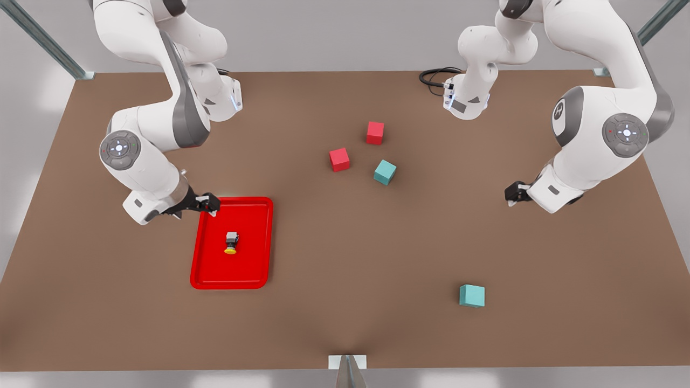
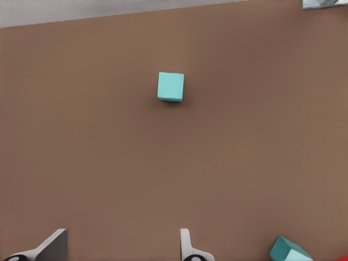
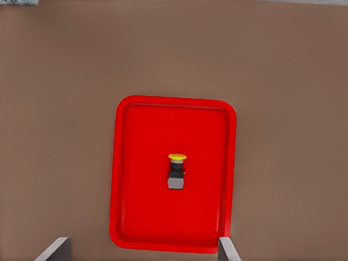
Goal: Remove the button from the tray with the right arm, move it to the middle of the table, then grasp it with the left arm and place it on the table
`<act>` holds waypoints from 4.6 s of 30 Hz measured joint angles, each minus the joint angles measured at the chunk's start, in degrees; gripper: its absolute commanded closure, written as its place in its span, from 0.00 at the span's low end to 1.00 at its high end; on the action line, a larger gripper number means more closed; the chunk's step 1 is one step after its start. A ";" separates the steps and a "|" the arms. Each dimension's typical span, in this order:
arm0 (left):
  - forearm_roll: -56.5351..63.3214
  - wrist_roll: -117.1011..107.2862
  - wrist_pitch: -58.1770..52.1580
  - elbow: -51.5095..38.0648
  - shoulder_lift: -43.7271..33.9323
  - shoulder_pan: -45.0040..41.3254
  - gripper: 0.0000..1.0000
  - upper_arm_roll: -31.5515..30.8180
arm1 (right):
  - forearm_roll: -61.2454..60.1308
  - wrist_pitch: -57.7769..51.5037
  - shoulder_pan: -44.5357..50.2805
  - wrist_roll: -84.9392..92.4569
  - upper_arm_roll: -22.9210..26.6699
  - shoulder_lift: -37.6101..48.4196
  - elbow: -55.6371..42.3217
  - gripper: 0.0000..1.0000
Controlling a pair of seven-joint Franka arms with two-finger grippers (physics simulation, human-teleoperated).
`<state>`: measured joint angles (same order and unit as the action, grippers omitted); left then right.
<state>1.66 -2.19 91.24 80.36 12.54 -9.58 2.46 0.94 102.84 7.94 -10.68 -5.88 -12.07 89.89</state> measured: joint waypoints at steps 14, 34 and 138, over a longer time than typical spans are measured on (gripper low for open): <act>0.06 0.22 0.30 0.25 0.20 -0.02 0.00 -0.18 | 0.58 -6.03 2.06 0.06 -0.10 -17.70 -4.42 0.00; 0.06 0.28 0.11 0.32 0.96 0.00 0.00 -0.44 | 0.52 35.32 -2.81 3.02 -0.17 -19.51 21.97 0.00; 0.03 0.20 0.58 0.44 4.23 0.26 0.00 -0.44 | -5.14 21.79 35.34 -32.96 -3.84 -55.25 -44.82 0.56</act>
<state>1.69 -2.00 91.83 80.80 16.77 -9.32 2.02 -4.20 124.63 43.29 -43.64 -9.73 -67.32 45.07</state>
